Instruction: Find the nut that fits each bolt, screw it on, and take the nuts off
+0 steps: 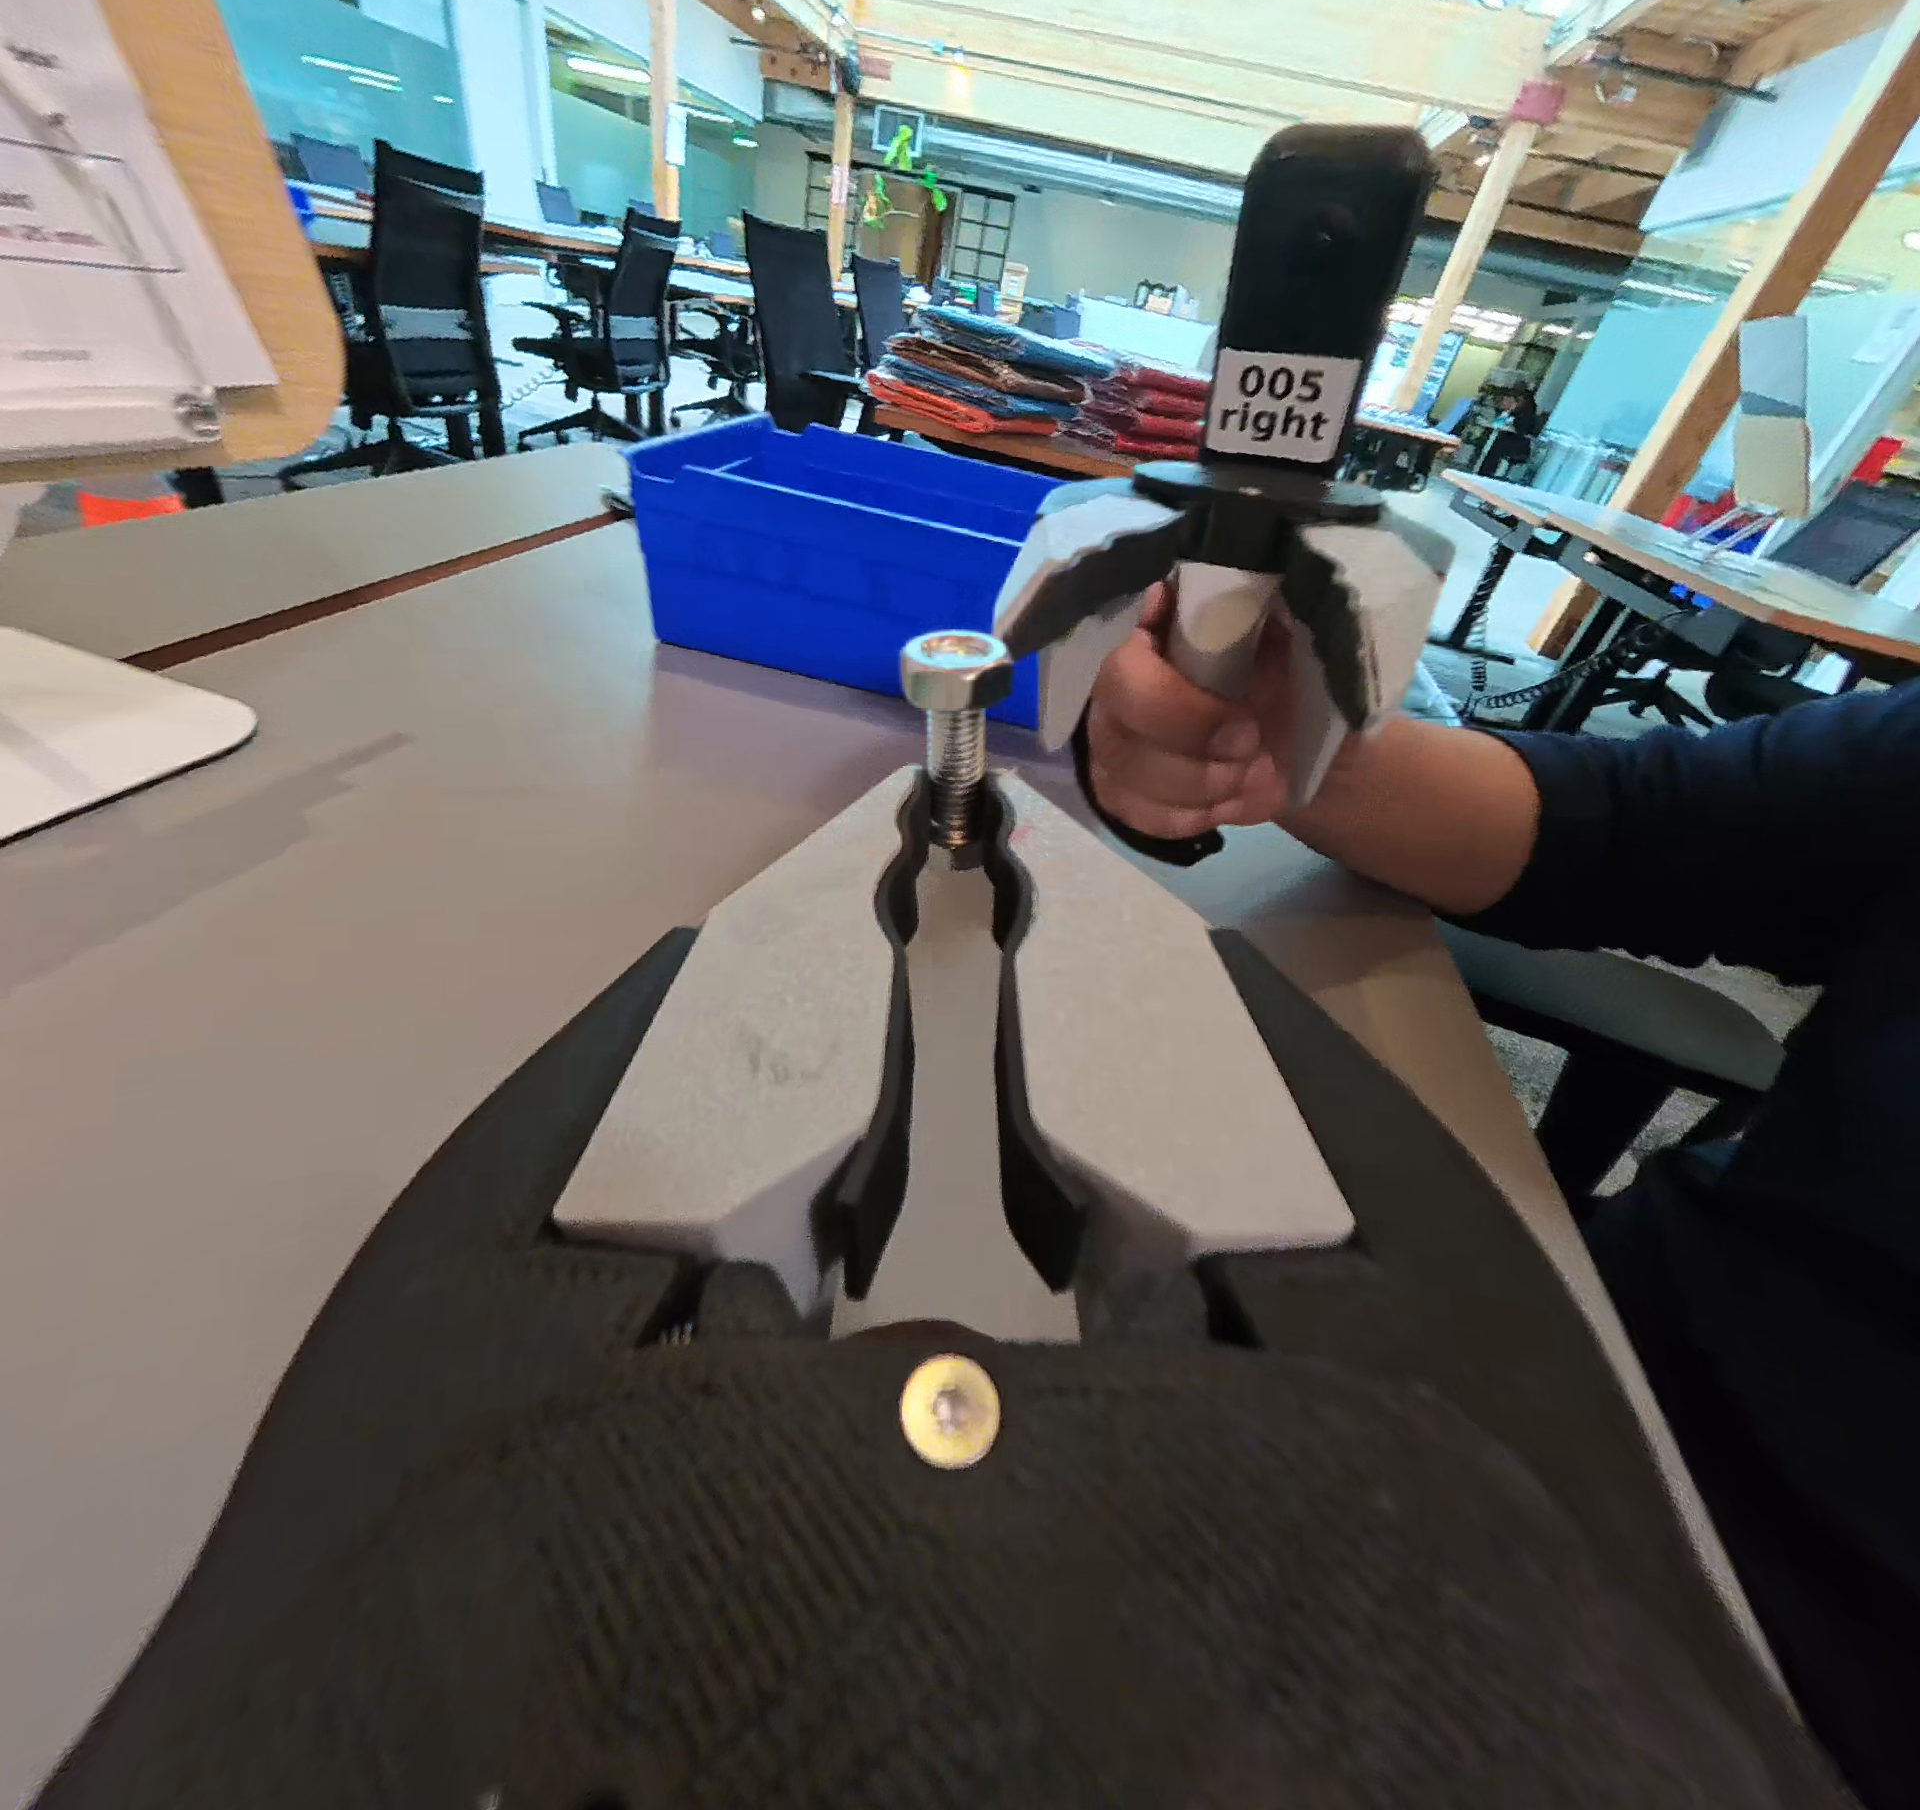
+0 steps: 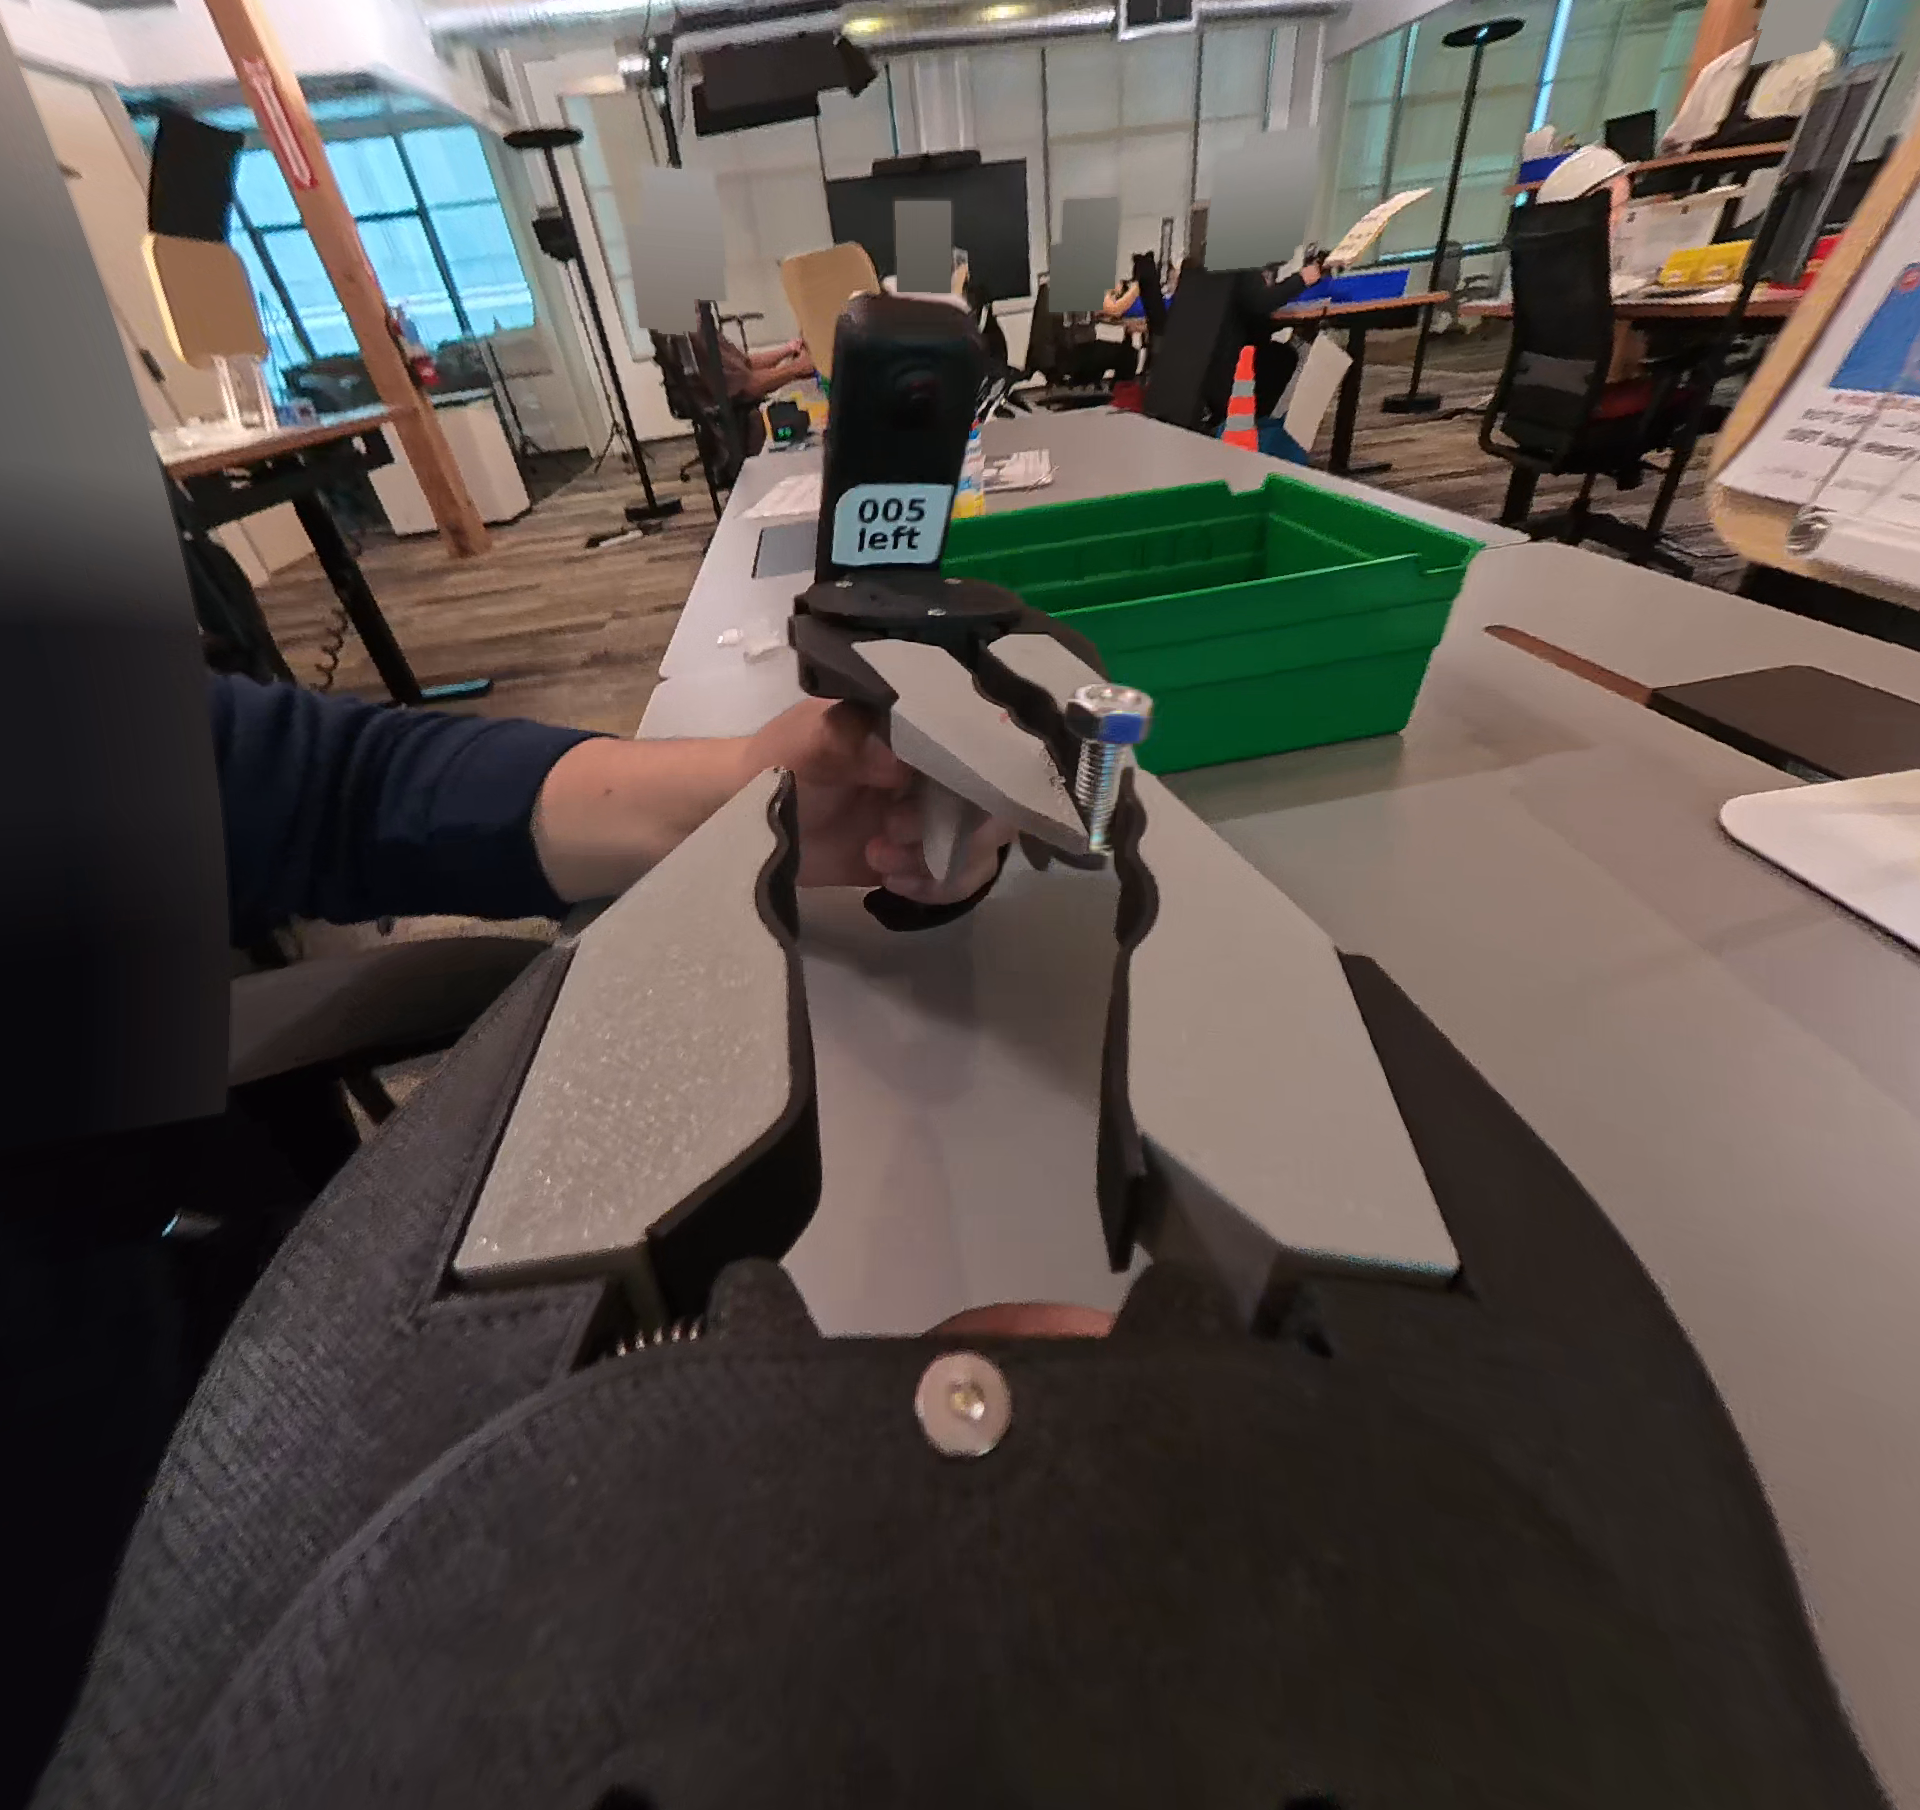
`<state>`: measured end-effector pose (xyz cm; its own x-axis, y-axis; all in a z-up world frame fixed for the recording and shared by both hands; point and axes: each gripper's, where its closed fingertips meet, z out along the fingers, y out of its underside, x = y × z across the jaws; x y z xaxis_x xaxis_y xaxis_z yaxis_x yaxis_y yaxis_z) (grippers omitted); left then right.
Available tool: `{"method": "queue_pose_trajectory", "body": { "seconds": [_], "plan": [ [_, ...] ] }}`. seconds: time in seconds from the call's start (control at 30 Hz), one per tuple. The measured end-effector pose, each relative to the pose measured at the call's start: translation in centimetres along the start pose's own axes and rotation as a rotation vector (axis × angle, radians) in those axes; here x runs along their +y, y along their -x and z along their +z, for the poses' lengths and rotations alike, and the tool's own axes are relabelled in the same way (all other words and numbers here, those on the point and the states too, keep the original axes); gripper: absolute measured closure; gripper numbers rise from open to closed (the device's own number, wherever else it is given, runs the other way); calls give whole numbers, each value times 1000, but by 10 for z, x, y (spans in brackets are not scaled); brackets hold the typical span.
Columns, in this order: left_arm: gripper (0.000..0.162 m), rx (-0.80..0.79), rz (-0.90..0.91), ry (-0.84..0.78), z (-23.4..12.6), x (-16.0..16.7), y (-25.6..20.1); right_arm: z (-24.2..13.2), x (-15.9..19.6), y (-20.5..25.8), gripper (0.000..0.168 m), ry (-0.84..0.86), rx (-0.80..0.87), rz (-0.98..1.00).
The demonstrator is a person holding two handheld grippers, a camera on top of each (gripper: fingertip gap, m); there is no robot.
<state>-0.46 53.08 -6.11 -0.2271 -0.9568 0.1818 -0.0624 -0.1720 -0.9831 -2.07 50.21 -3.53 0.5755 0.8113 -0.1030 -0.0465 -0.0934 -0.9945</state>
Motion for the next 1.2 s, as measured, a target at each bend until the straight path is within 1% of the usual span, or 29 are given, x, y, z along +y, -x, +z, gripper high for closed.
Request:
{"method": "queue_pose_trajectory", "body": {
  "seconds": [0.07, 0.17, 0.3, 0.37, 0.4, 0.43, 0.47, 0.5, 0.53, 0.6, 0.67, 0.73, 0.83, 0.87, 0.9, 0.93, 0.97, 1.0, 1.07, 1.1, 1.13, 1.2],
  "plan": [
    [155, -9, 21, 15, 0, 1, 1, 0, -3, -5, 107, -18, 17, 25],
    [155, 50, 28, 18, 9, 3, -15, 7, 1, -8, 105, -5, 28, 48],
    [155, 121, 12, 36, 21, 11, -32, 19, 8, 1, 105, 34, 22, -13],
    [155, 115, -9, 26, 20, 10, -29, 20, 9, 5, 105, 45, 8, -29],
    [155, 97, -9, 20, 17, 9, -23, 18, 8, 4, 100, 41, 21, -31],
    [155, 68, -11, 12, 14, 7, -16, 15, 7, 2, 100, 33, 33, -32],
    [155, 40, -19, 0, 9, 4, -8, 12, 4, 0, 100, 24, 40, -29],
    [155, 11, -35, -16, 4, 1, 0, 7, 2, 1, 112, 13, 23, -23],
    [155, -6, -54, -30, -1, -2, 6, 4, 0, 2, 116, -2, 6, -8],
    [155, -15, -63, -30, -6, -3, 12, 1, 0, -6, 111, -7, 31, 29],
    [155, -14, -24, -12, -3, -1, 8, 4, 3, -14, 105, 5, 59, 66],
    [155, 32, 7, 14, 7, 4, -7, 10, 4, -13, 104, 3, 51, 87],
    [155, 107, -3, 22, 21, 7, -30, 19, 9, -1, 105, 30, -2, 87],
    [155, 75, 11, 33, 23, 8, -26, 20, 10, 4, 108, 39, -26, 81],
    [155, 22, 38, 45, 22, 9, -17, 20, 11, 1, 96, 48, 0, 72],
    [155, -45, 48, 41, 16, 7, -3, 17, 11, -4, 93, 52, 34, 54],
    [155, -119, 27, 22, 7, 3, 14, 12, 8, -4, 105, 41, 32, 34],
    [155, -187, 6, 27, -4, 3, 32, 7, 1, 4, 129, 5, -18, 27],
    [155, -228, 1, 101, -17, 15, 48, 1, -8, 1, 121, -49, -3, 45],
    [155, -219, -14, 97, -17, 16, 49, 2, -7, -4, 115, -42, 13, 54],
    [156, -178, -38, 74, -14, 13, 42, 3, -5, -7, 108, -32, 24, 68],
    [155, -72, -70, 46, 0, 8, 19, 8, 1, -13, 107, -11, 44, 94]
  ]
}}
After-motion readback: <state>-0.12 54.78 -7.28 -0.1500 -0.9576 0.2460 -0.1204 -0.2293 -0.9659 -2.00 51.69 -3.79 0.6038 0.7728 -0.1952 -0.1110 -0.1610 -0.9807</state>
